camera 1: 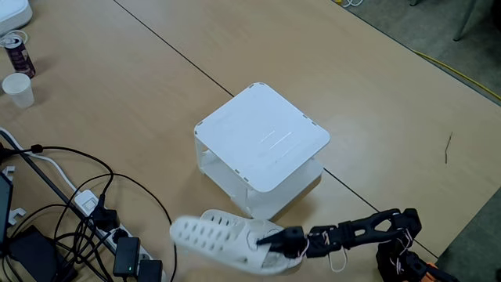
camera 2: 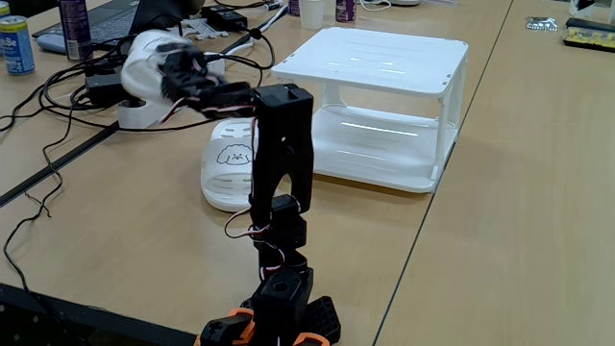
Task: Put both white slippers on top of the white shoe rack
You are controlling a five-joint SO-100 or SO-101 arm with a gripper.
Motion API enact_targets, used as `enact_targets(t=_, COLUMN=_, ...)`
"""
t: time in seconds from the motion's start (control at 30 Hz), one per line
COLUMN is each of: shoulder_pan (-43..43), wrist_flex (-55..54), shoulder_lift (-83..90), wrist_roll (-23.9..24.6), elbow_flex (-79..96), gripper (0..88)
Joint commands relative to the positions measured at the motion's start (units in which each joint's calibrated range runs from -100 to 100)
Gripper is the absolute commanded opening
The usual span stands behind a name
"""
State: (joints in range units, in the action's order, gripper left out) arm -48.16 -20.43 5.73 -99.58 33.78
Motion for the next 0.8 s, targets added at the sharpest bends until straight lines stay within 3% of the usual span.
enact_targets(t=0.0, shoulder_pan=3.3, wrist_flex=2.6, shoulder_lift=9.4, wrist_roll=-0.4, elbow_flex=-5.5, gripper=0.8)
enact_targets(t=0.4, shoulder_pan=10.6, wrist_flex=21.6, shoulder_lift=9.5, wrist_roll=-0.4, elbow_flex=-28.1, gripper=0.8)
enact_targets(t=0.77, shoulder_pan=21.6, wrist_flex=25.9, shoulder_lift=9.3, wrist_roll=-0.4, elbow_flex=-33.3, gripper=0.8)
